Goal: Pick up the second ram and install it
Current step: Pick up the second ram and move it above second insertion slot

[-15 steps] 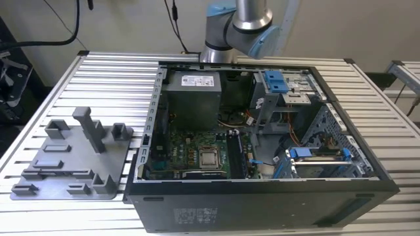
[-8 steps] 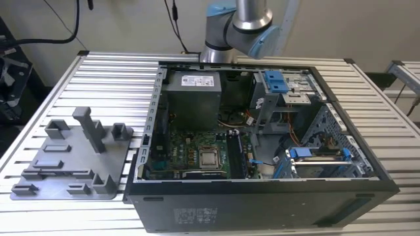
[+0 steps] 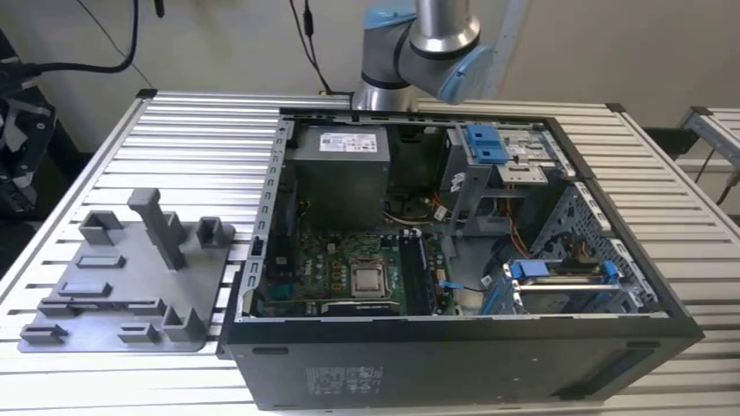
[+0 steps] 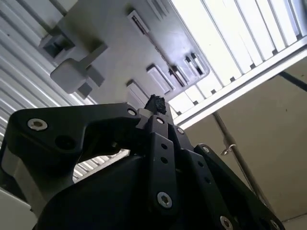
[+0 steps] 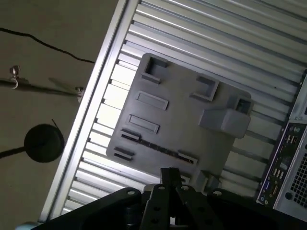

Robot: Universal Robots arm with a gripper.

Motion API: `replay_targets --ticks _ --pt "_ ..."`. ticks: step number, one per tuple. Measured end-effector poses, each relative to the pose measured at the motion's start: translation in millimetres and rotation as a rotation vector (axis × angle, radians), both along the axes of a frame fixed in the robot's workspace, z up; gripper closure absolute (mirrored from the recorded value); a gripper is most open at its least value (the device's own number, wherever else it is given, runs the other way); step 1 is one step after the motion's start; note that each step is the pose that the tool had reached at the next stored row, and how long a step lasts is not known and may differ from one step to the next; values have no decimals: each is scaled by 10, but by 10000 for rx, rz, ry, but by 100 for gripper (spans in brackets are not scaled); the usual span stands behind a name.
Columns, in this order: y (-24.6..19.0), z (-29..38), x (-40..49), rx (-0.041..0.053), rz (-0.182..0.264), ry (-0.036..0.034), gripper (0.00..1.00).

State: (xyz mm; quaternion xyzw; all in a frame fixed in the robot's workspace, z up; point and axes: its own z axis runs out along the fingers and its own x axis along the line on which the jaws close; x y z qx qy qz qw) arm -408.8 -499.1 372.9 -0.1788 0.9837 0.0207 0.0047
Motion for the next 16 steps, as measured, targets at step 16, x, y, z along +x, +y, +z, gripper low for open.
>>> replay_targets --ticks 16 --pt "0 0 0 -9 1850 -1 89"
